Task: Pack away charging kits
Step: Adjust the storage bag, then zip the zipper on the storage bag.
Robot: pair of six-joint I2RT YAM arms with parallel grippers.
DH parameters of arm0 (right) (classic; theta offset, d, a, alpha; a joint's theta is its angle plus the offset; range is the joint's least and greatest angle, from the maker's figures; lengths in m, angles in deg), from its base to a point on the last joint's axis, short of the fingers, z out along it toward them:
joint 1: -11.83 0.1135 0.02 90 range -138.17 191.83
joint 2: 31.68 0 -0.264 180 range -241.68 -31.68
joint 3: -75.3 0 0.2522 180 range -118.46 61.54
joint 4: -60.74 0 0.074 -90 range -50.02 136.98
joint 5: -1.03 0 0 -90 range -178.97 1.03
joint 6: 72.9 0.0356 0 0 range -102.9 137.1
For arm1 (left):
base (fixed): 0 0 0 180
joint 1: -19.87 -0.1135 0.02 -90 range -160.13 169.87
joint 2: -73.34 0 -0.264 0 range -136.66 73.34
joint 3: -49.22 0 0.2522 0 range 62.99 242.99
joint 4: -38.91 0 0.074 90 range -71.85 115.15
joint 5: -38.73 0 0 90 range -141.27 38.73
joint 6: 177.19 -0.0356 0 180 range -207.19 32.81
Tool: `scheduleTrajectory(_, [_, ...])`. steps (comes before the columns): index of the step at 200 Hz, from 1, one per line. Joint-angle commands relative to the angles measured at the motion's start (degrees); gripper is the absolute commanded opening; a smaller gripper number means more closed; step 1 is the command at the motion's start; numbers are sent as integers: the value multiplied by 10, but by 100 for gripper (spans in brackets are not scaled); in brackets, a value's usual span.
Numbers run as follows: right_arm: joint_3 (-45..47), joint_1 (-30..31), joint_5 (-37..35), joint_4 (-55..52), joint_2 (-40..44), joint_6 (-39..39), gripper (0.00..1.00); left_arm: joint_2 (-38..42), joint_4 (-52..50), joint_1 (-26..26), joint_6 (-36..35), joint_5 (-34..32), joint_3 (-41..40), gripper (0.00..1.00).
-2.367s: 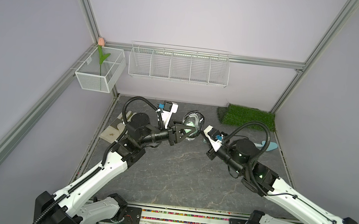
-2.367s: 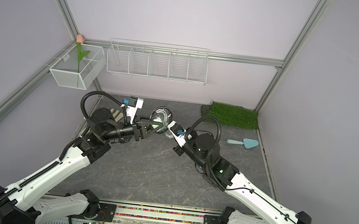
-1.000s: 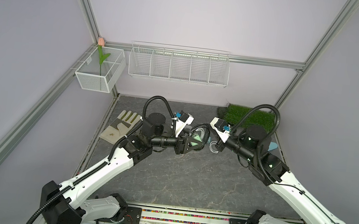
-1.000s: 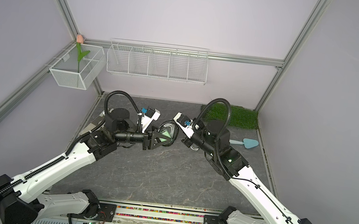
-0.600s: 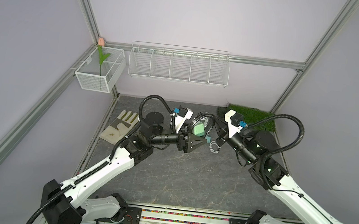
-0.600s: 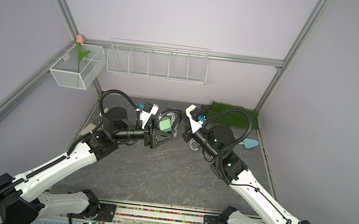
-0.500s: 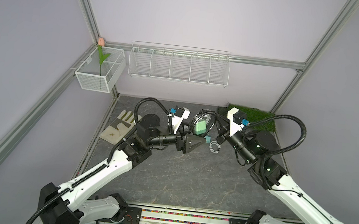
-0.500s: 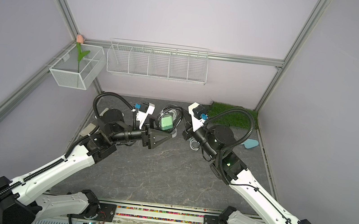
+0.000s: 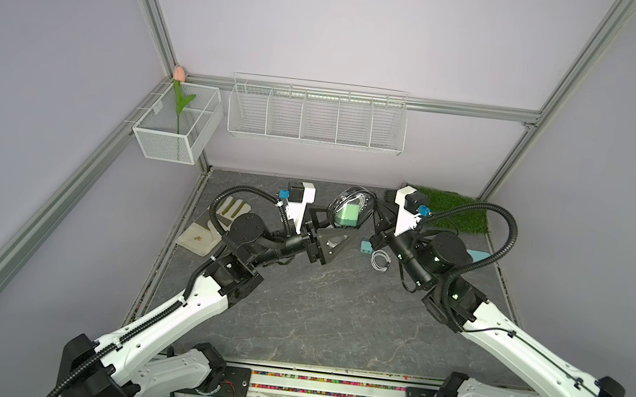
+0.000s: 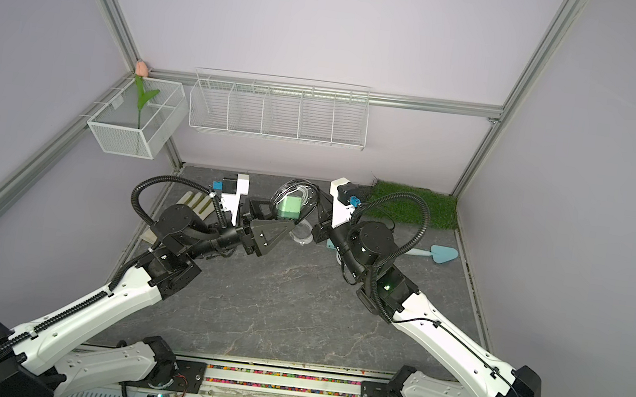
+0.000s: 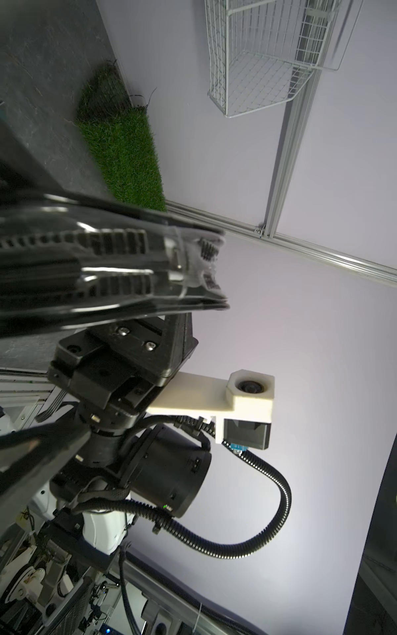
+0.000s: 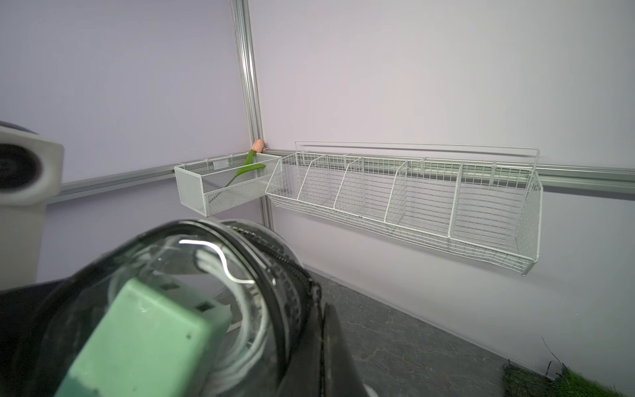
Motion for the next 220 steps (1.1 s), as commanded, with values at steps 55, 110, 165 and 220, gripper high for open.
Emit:
scheduleTrajectory(55, [-17, 13, -32, 23, -8, 2, 6, -10, 11, 1, 6, -63, 8, 20])
scheduleTrajectory(110, [-24, -22, 49, -76, 23, -170, 6, -2, -195, 1, -50, -49, 67, 0])
scheduleTrajectory(165, [-83, -105, 207, -212, 23, -312, 6, 8, -329, 1, -114, 49, 75, 0])
scheduleTrajectory(220, [-135, -123, 280, -276, 2, -362, 6, -32, -374, 1, -157, 81, 67, 0])
